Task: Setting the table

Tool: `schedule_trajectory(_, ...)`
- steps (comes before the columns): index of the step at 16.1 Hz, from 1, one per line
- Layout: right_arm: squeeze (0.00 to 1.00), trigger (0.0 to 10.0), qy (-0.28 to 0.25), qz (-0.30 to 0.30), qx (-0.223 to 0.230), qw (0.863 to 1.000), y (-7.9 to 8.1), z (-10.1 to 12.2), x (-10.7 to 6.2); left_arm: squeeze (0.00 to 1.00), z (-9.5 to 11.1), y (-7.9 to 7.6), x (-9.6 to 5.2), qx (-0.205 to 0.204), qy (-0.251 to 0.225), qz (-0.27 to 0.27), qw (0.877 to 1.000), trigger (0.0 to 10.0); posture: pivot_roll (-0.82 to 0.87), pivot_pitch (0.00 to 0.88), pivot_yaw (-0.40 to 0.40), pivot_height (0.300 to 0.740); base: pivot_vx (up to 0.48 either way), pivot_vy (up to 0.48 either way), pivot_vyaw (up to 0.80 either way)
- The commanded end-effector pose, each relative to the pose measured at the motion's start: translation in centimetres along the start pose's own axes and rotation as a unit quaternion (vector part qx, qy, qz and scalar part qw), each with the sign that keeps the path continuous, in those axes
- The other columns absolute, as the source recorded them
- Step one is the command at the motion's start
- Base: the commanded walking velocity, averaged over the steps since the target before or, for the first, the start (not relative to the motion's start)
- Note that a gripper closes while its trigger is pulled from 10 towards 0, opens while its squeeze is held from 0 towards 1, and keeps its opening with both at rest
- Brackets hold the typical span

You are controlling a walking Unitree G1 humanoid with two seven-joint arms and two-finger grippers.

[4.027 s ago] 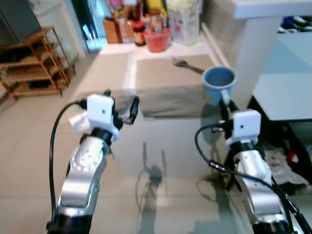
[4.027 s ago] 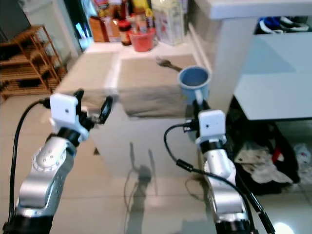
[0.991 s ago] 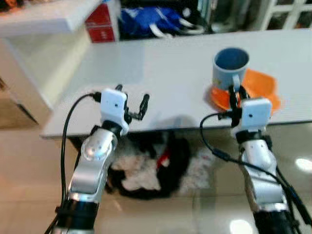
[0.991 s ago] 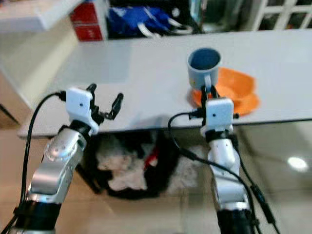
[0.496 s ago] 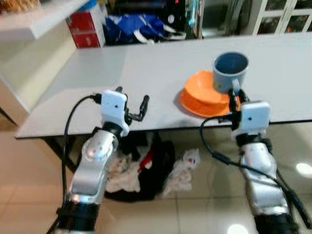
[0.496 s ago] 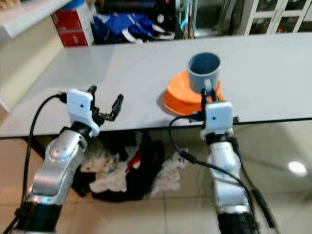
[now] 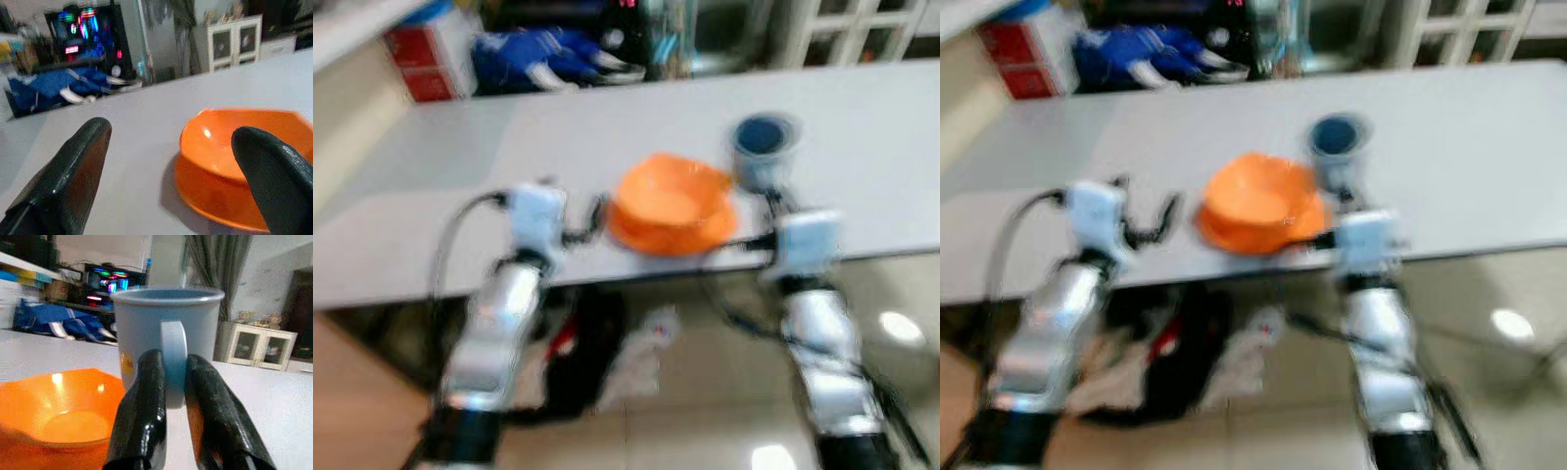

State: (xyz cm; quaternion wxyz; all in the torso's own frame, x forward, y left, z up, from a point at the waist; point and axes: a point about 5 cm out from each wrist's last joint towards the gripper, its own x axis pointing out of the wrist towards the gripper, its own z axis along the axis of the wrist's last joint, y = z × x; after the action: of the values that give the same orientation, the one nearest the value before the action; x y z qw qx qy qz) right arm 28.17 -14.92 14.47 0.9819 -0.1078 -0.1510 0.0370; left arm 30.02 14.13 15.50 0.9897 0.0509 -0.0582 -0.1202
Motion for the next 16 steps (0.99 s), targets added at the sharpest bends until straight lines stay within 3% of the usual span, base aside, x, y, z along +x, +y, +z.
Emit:
schedule_trajectory(1, 0.00, 0.0, -0.004, -0.010, -0.007, 1.000, -0.9, 0.1, 0.0, 0.00, 0.5, -0.3, 0.4, 0.001, -0.008, -0.006, 1.000, 10.0, -0.16, 0.000, 0.100, 0.740, 0.311, -0.360, 0.00)
schedule_trajectory(8, 0.00, 0.0, 0.001, -0.014, -0.009, 1.000, -1.0, -0.3, -0.3, 0.00, 0.6, 0.0, 0.5, -0.002, -0.010, -0.010, 1.000, 10.0, -0.16, 0.000, 0.110, 0.740, 0.326, -0.347, 0.00)
schedule_trajectory(14, 0.00, 0.0, 0.017, 0.003, 0.004, 1.000, -0.5, -0.9, -0.1, 0.00, 0.5, -0.1, 0.5, -0.002, -0.007, -0.004, 1.000, 10.0, -0.16, 0.000, 0.110, 0.740, 0.000, 0.000, 0.00)
schedule_trajectory(16, 0.00, 0.0, 0.023, 0.001, 0.013, 1.000, -0.4, -1.3, 0.4, 0.00, 0.5, 0.0, 0.5, -0.020, -0.006, 0.001, 1.000, 10.0, -0.15, 0.000, 0.111, 0.740, 0.000, 0.000, 0.00)
